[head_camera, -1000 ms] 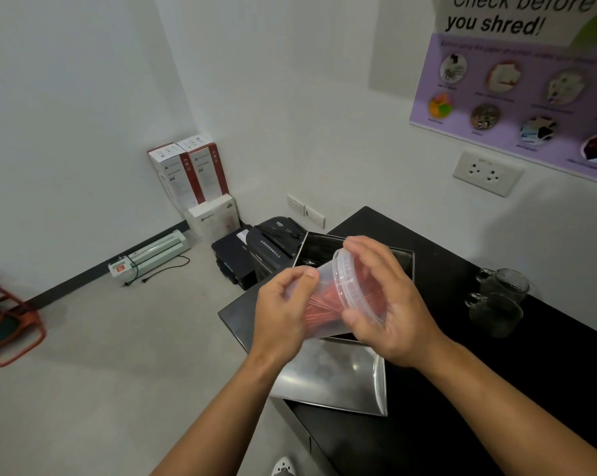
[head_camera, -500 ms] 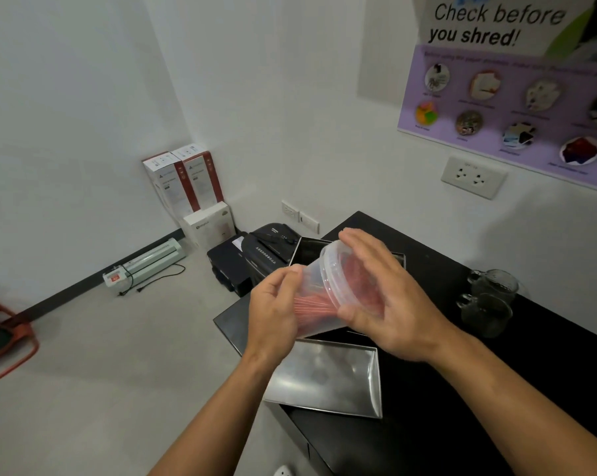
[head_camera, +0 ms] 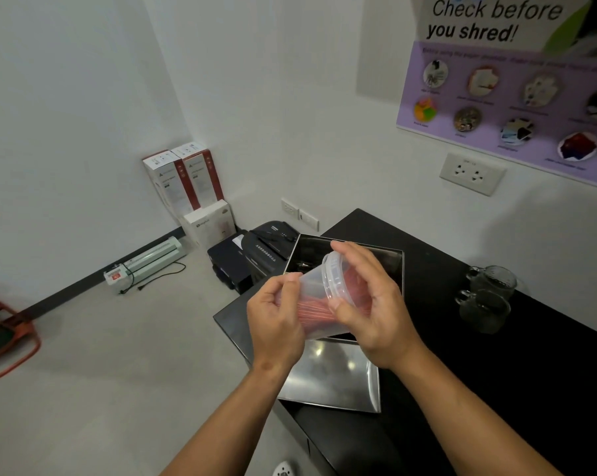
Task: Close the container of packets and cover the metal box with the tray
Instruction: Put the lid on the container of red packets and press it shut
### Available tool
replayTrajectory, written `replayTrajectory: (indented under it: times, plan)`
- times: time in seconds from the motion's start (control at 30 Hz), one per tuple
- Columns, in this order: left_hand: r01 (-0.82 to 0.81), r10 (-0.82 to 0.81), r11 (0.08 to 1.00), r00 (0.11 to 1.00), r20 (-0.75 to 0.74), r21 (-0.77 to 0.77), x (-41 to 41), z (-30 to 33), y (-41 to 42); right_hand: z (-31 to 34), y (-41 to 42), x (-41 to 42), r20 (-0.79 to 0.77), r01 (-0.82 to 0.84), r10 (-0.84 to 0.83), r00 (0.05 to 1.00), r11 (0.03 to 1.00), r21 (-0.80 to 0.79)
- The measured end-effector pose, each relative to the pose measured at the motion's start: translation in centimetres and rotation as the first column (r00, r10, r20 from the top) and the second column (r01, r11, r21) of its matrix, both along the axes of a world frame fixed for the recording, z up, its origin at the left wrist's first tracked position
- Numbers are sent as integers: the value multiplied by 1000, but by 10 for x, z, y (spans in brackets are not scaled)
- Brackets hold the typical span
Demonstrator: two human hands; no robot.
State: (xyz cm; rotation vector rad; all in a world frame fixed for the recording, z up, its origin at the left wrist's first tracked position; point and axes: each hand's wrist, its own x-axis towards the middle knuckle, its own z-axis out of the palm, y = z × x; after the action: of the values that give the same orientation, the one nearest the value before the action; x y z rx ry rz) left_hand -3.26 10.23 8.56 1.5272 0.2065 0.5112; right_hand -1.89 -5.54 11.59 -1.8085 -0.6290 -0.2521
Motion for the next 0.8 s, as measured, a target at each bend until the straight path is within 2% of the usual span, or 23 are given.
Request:
replayTrajectory:
  times: [0.07,0.2,0.3,0.4,0.53,0.67,0.8]
  plan:
    - [12,-11,1000,1000,-19,12,1,-1,3,1,3,-1,-50,13,-14,999,1000,-22]
    - [71,-79,995,990,-118,-70,7,3,14,16,-16,14,-93,-122,100,991,953,-277]
    - [66,-99,978,981,-165,-197,5,11,18,28,-27,16,31,-155,186,982,889,-430]
    - [136,-173,963,974,-149,-233,2,17,18,33,-26,15,149,-161,263,953,859,-487]
    - [185,-234,941,960,-150,-285,1,20,18,33,-18,16,189,-131,246,951,870,-475]
    - [105,-150,952,979,-139,-288,1,12,14,24,-7,18,153,-118,176,972,936,-331]
    - [-9,-36,963,987,-159,-268,1,3,9,17,0,26,57,-134,156,986,951,-279]
